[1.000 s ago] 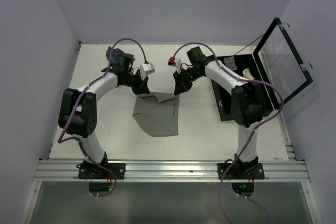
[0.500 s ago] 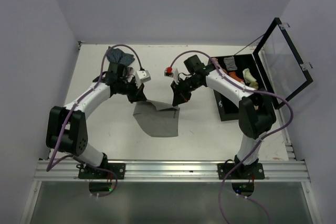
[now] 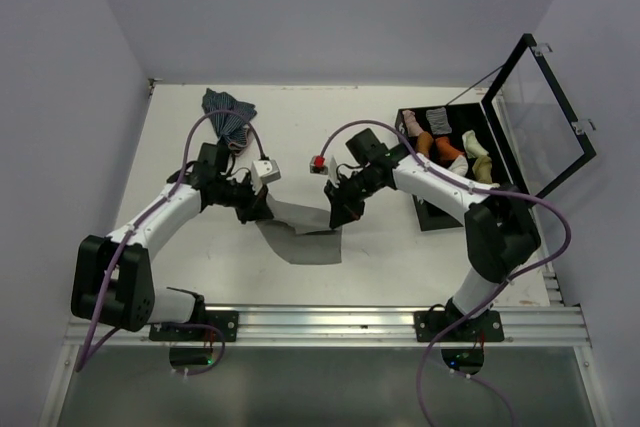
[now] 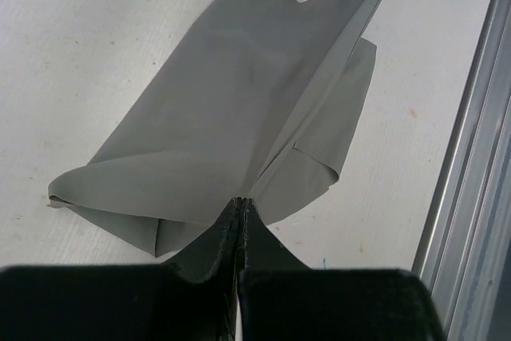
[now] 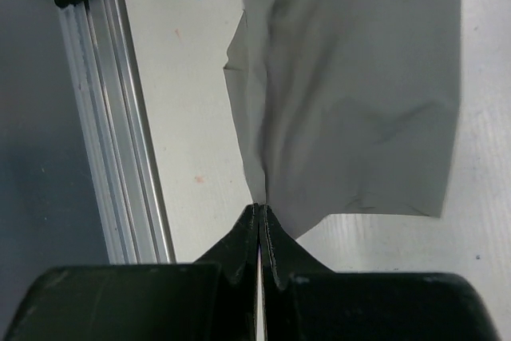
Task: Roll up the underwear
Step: Fold the underwear
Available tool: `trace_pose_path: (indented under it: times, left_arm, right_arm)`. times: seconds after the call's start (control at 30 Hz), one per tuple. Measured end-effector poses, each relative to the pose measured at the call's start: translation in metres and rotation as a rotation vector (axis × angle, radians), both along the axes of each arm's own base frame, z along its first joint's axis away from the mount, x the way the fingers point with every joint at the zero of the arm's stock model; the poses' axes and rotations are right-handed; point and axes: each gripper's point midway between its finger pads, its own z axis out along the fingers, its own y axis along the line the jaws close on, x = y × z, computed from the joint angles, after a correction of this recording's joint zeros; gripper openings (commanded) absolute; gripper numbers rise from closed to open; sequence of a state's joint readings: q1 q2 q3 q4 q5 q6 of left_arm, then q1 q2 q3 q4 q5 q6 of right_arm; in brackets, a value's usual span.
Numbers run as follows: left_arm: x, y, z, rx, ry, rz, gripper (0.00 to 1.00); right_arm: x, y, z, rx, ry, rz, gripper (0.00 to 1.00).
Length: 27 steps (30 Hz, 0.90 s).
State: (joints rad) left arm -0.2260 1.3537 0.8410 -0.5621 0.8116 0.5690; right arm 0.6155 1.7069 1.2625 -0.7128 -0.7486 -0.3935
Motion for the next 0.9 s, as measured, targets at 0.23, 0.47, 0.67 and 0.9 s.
trace_pose_path:
  times: [0.23,0.47,0.67,0.9]
  left_arm:
    - [-0.007,0.002,-0.012,0.03,0.036,-0.012,0.04]
    - [-0.028,0.01,-0.015,0.079,0.053,-0.141,0.33]
    - [-0.008,0.012,-0.01,0.107,-0.022,-0.11,0.37]
    - [0.035,0.013,-0.027,0.161,-0.055,0.0,0.31]
  right_arm:
    - [-0.025,-0.008,-0.032,-0.054,0.046,0.023,0.0]
    - [-0.041,-0.011,-0.038,-0.068,0.025,0.105,0.34]
    - [-0.042,-0.015,-0.017,-0.035,-0.06,0.151,0.21]
    - [-0.018,-0.004,-0.047,-0.122,0.007,0.01,0.08]
